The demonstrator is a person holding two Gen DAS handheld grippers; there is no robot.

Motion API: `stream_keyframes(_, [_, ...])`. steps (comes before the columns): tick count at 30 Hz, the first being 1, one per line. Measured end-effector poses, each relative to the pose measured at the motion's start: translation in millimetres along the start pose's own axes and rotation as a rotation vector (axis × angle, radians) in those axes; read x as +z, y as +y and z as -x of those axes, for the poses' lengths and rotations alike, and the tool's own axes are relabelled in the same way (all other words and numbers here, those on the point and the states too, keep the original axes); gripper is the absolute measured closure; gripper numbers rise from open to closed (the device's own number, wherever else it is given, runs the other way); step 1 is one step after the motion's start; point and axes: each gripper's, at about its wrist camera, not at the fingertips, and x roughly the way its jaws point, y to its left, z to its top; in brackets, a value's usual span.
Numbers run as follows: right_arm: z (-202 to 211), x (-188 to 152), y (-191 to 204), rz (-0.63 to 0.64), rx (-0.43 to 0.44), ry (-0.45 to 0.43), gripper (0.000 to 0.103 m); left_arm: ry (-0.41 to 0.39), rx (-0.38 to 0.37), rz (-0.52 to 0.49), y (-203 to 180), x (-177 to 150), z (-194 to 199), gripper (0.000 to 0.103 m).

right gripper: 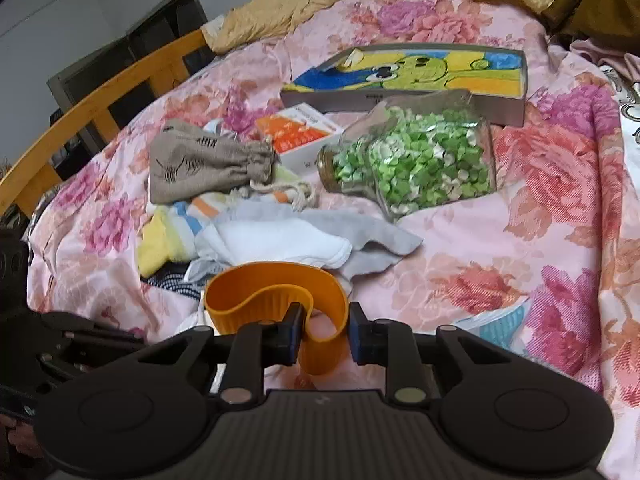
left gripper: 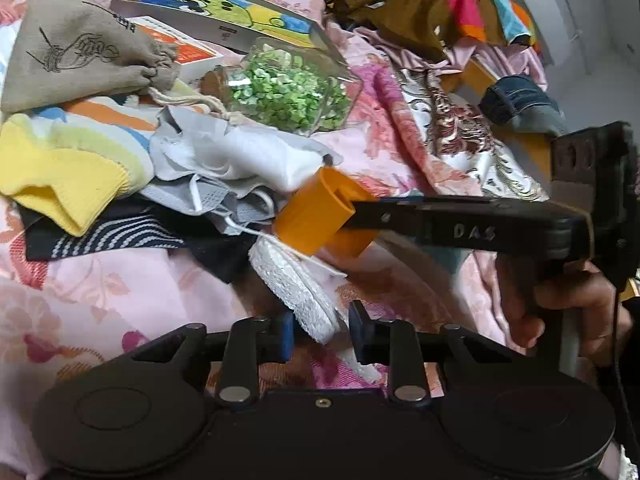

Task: Organize soft objects
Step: 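Grasp the orange silicone band with the right tool while the left grasps the white fuzzy strip, then lift and carry the band and strip with both tools toward the cartoon tray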

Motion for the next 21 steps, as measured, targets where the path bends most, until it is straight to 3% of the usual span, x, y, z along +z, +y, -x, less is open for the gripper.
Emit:
stream_keyframes(8, [15, 2, -1, -0.019, -0.010, -0.081, 0.080, -0.017, 0.043, 0.066, -9, -11, 16, 0.089])
stream_keyframes(13, [23, 1, 1, -0.015, -0.012, -0.122, 0.080, -0.046, 0.076, 0.074, -19, -11, 31, 0.089])
stream_keyframes(21, [42, 4, -3, -0.059, -0.010, -0.254, 0.080, -0.095, 0.052, 0.086, -28, 9, 60, 0.089])
